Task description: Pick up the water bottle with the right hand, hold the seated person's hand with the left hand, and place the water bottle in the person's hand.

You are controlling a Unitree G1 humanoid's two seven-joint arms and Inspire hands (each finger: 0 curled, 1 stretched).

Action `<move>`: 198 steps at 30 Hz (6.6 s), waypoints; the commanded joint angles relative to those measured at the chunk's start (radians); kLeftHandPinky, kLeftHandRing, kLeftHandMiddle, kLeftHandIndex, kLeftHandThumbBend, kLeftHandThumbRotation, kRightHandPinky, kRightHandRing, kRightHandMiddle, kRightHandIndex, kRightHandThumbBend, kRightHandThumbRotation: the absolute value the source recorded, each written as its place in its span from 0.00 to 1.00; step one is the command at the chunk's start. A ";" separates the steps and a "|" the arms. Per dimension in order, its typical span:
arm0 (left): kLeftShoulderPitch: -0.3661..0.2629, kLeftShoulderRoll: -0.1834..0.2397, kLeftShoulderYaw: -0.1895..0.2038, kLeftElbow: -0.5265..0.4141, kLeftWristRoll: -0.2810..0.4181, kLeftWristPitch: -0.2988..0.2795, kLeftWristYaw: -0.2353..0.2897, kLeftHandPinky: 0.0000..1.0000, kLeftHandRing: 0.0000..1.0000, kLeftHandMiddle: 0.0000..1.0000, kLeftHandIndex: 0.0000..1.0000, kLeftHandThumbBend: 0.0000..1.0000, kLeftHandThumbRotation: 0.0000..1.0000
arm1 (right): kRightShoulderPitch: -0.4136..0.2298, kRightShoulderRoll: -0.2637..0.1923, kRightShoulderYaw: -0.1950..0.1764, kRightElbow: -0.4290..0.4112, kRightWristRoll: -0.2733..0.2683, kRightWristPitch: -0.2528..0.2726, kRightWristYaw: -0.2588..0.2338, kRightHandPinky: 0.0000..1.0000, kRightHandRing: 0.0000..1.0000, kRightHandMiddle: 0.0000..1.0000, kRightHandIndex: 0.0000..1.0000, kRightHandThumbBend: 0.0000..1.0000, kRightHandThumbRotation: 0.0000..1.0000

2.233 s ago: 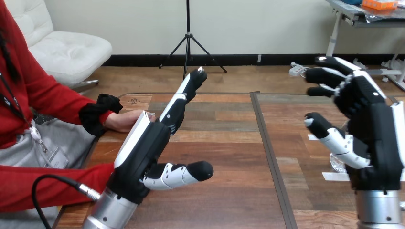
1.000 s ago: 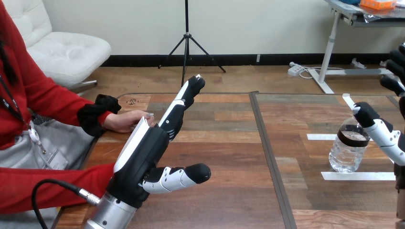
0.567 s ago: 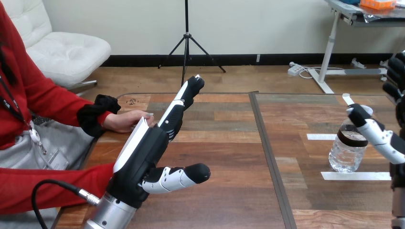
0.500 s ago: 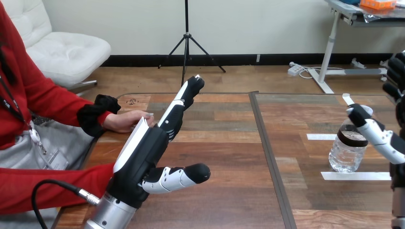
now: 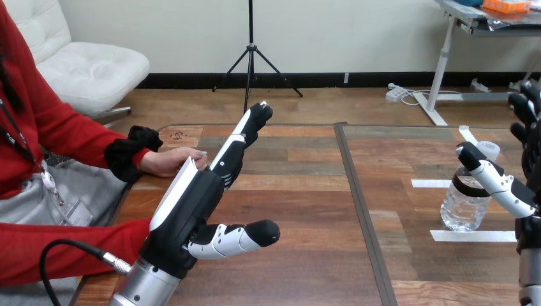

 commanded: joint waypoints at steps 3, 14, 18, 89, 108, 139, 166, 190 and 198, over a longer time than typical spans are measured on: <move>-0.029 0.014 0.007 -0.011 -0.029 -0.008 -0.006 1.00 1.00 1.00 1.00 1.00 0.76 | -0.106 -0.040 0.005 0.097 -0.012 -0.005 -0.023 0.95 0.95 0.90 0.92 1.00 0.53; -0.032 0.022 0.011 -0.008 -0.033 -0.016 -0.011 1.00 1.00 1.00 1.00 1.00 0.76 | -0.183 -0.069 0.013 0.301 -0.007 -0.016 -0.022 0.94 0.95 0.91 0.94 1.00 0.51; -0.032 0.024 0.012 -0.006 -0.036 -0.018 -0.012 1.00 1.00 1.00 1.00 1.00 0.76 | -0.210 -0.080 0.018 0.372 -0.019 -0.031 -0.034 0.93 0.95 0.91 0.95 1.00 0.51; -0.008 0.070 0.033 -0.047 -0.123 0.012 -0.075 1.00 1.00 1.00 1.00 1.00 0.71 | -0.399 -0.150 0.094 0.799 -0.040 0.080 -0.059 0.85 0.90 0.89 0.96 1.00 0.55; -0.008 0.073 0.043 -0.044 -0.119 0.003 -0.075 1.00 1.00 1.00 1.00 1.00 0.72 | -0.420 -0.142 0.099 0.811 -0.042 0.108 -0.060 0.82 0.88 0.87 0.95 1.00 0.55; -0.001 0.078 0.056 -0.052 -0.128 -0.007 -0.084 1.00 1.00 1.00 1.00 1.00 0.72 | -0.476 -0.124 0.096 0.843 -0.022 0.184 -0.011 0.83 0.87 0.87 0.96 1.00 0.51; 0.017 0.068 0.064 -0.072 -0.130 -0.010 -0.086 1.00 1.00 1.00 1.00 1.00 0.71 | -0.528 -0.099 0.066 0.840 0.020 0.226 -0.008 0.73 0.77 0.80 0.85 1.00 0.23; 0.012 0.063 0.052 -0.073 -0.165 -0.013 -0.115 1.00 1.00 1.00 1.00 1.00 0.68 | -0.546 -0.077 0.052 0.826 0.054 0.241 -0.054 0.52 0.56 0.57 0.55 0.94 0.00; 0.011 0.062 0.051 -0.082 -0.172 0.001 -0.118 1.00 1.00 1.00 1.00 1.00 0.67 | -0.544 -0.072 0.036 0.826 0.079 0.236 -0.056 0.42 0.47 0.51 0.50 0.89 0.00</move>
